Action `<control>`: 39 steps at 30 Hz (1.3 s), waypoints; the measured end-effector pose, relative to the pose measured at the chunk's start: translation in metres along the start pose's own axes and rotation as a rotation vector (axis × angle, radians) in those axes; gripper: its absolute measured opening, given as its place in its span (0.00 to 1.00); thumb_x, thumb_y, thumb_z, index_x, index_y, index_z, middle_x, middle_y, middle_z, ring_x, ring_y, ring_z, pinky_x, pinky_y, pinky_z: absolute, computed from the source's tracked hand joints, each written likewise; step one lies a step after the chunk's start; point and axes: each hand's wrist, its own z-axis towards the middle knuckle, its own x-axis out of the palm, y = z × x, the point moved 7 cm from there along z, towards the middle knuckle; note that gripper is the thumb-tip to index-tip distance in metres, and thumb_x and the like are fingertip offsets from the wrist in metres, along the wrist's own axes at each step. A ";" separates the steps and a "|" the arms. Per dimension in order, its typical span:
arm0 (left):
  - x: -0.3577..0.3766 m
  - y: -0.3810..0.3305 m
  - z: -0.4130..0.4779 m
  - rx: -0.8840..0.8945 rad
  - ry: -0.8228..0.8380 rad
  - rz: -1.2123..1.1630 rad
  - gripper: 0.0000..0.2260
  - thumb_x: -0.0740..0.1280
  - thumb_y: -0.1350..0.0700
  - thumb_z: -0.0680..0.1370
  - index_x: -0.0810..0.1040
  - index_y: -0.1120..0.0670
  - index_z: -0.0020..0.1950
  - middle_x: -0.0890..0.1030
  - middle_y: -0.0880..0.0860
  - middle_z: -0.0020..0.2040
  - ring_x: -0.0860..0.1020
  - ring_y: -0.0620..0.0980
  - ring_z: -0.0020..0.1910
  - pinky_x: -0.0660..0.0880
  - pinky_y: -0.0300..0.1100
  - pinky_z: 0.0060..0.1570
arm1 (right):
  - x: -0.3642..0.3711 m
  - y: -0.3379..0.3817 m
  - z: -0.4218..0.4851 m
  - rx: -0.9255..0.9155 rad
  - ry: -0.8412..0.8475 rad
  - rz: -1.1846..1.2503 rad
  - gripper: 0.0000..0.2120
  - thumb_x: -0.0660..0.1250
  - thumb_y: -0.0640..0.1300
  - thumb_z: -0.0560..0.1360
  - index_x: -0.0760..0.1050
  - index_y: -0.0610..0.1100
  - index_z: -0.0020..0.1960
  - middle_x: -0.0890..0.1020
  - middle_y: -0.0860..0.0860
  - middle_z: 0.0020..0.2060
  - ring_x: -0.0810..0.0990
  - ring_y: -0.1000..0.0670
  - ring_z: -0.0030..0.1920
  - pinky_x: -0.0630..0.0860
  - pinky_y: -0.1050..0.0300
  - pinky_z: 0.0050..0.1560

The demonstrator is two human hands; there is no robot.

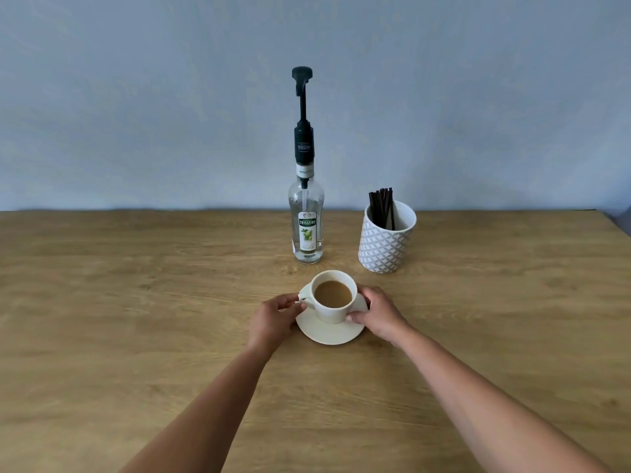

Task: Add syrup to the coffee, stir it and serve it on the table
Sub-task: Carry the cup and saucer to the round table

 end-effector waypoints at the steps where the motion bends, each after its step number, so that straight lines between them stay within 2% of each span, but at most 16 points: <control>1: 0.000 0.000 0.000 -0.003 -0.007 0.003 0.10 0.74 0.52 0.74 0.85 0.47 0.55 0.88 0.49 0.47 0.83 0.48 0.39 0.75 0.44 0.37 | 0.000 0.000 0.000 -0.006 -0.001 0.000 0.32 0.77 0.41 0.66 0.72 0.49 0.69 0.74 0.44 0.65 0.70 0.44 0.67 0.68 0.48 0.68; 7: -0.002 0.000 0.000 -0.002 -0.039 -0.008 0.09 0.74 0.53 0.75 0.85 0.46 0.55 0.88 0.47 0.44 0.85 0.47 0.40 0.76 0.40 0.35 | 0.001 0.005 0.001 -0.009 0.009 -0.022 0.33 0.77 0.42 0.67 0.71 0.51 0.70 0.73 0.44 0.65 0.68 0.43 0.68 0.66 0.44 0.70; 10: -0.002 0.000 0.001 -0.004 -0.028 -0.003 0.12 0.73 0.56 0.75 0.84 0.49 0.58 0.88 0.46 0.44 0.84 0.46 0.39 0.75 0.37 0.32 | 0.001 0.005 0.002 -0.004 0.016 -0.021 0.32 0.76 0.41 0.67 0.72 0.52 0.69 0.73 0.43 0.65 0.68 0.43 0.68 0.66 0.43 0.70; 13: -0.004 -0.001 0.001 -0.013 -0.044 0.059 0.18 0.73 0.60 0.75 0.79 0.50 0.64 0.86 0.46 0.43 0.83 0.46 0.38 0.76 0.38 0.30 | 0.000 -0.003 0.005 0.071 0.057 0.037 0.27 0.71 0.38 0.72 0.72 0.51 0.69 0.74 0.44 0.65 0.72 0.44 0.66 0.70 0.44 0.67; 15: -0.008 0.001 0.001 -0.062 -0.092 0.118 0.20 0.73 0.58 0.74 0.78 0.50 0.66 0.85 0.50 0.40 0.83 0.47 0.36 0.78 0.40 0.28 | -0.006 -0.009 0.009 0.135 0.017 0.036 0.22 0.66 0.37 0.75 0.72 0.45 0.68 0.77 0.44 0.65 0.75 0.45 0.64 0.73 0.47 0.65; 18: -0.006 0.004 0.003 -0.129 -0.109 0.093 0.12 0.72 0.58 0.74 0.83 0.54 0.58 0.85 0.53 0.33 0.82 0.48 0.29 0.76 0.40 0.26 | -0.015 -0.014 0.013 0.214 -0.083 -0.009 0.19 0.65 0.40 0.78 0.73 0.42 0.68 0.77 0.46 0.66 0.75 0.45 0.66 0.72 0.53 0.64; 21: -0.001 0.001 0.003 -0.130 -0.096 0.128 0.08 0.72 0.57 0.73 0.86 0.50 0.51 0.85 0.52 0.32 0.83 0.47 0.28 0.76 0.39 0.24 | -0.016 -0.014 0.015 0.244 -0.118 -0.047 0.17 0.66 0.43 0.77 0.76 0.41 0.65 0.80 0.45 0.63 0.77 0.44 0.63 0.73 0.53 0.60; 27: 0.003 -0.003 -0.001 -0.142 -0.149 0.157 0.08 0.74 0.58 0.72 0.82 0.43 0.43 0.86 0.51 0.35 0.84 0.47 0.30 0.79 0.40 0.25 | -0.007 -0.010 0.017 0.244 -0.137 -0.121 0.12 0.68 0.45 0.75 0.81 0.42 0.57 0.84 0.45 0.53 0.82 0.44 0.53 0.74 0.56 0.46; 32: 0.007 0.001 -0.005 -0.135 -0.172 0.094 0.12 0.74 0.60 0.72 0.85 0.46 0.51 0.86 0.50 0.39 0.84 0.49 0.34 0.78 0.38 0.25 | -0.004 -0.009 0.015 0.207 -0.155 -0.128 0.11 0.68 0.43 0.74 0.82 0.46 0.56 0.85 0.47 0.50 0.82 0.45 0.49 0.72 0.57 0.43; 36: 0.007 0.003 -0.006 -0.136 -0.193 0.057 0.14 0.74 0.62 0.72 0.86 0.49 0.55 0.85 0.48 0.38 0.83 0.47 0.34 0.76 0.36 0.24 | -0.003 -0.010 0.016 0.220 -0.154 -0.095 0.10 0.69 0.42 0.74 0.83 0.49 0.53 0.85 0.49 0.48 0.80 0.48 0.44 0.70 0.58 0.42; 39: 0.007 0.005 -0.006 -0.147 -0.198 0.036 0.15 0.73 0.62 0.72 0.85 0.49 0.56 0.86 0.51 0.41 0.83 0.49 0.35 0.77 0.38 0.25 | -0.003 -0.011 0.016 0.238 -0.156 -0.047 0.09 0.69 0.41 0.73 0.83 0.49 0.52 0.85 0.49 0.47 0.78 0.49 0.41 0.70 0.59 0.41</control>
